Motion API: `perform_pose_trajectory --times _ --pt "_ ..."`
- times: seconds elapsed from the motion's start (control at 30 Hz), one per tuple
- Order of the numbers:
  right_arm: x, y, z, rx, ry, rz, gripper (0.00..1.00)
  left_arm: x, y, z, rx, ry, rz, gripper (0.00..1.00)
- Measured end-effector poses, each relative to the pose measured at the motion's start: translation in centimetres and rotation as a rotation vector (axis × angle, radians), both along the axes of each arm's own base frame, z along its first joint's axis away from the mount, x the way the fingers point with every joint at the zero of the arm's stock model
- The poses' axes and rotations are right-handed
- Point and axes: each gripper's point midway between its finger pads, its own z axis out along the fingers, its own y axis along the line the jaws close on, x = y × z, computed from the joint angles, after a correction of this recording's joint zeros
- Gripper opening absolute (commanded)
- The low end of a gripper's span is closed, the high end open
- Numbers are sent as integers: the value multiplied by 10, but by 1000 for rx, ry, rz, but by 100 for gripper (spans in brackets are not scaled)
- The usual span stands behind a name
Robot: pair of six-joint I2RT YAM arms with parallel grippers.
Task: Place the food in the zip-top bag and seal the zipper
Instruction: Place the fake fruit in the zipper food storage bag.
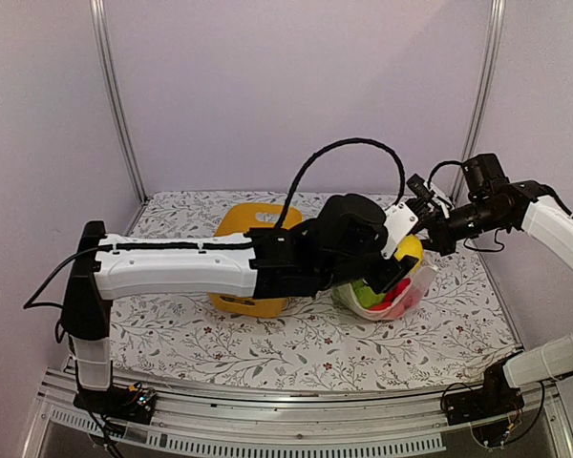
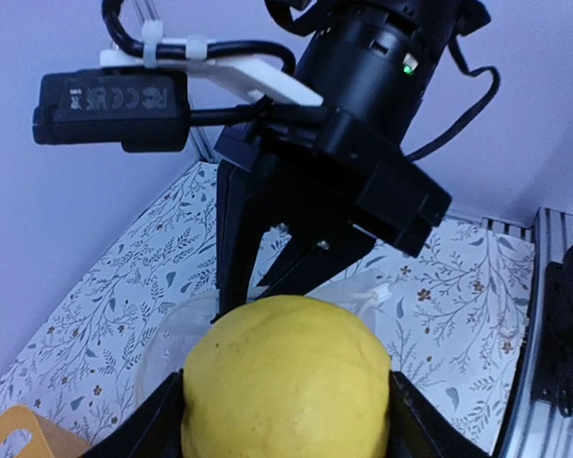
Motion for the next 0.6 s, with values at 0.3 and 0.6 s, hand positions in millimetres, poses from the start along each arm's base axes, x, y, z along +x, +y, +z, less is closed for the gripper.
perform_pose_trajectory --times 0.3,0.6 --pt "-1 -2 5 0 -20 -8 0 35 -2 -50 204 -107 174 90" --pt "-1 -2 4 -2 -15 -8 0 13 52 29 7 -50 183 79"
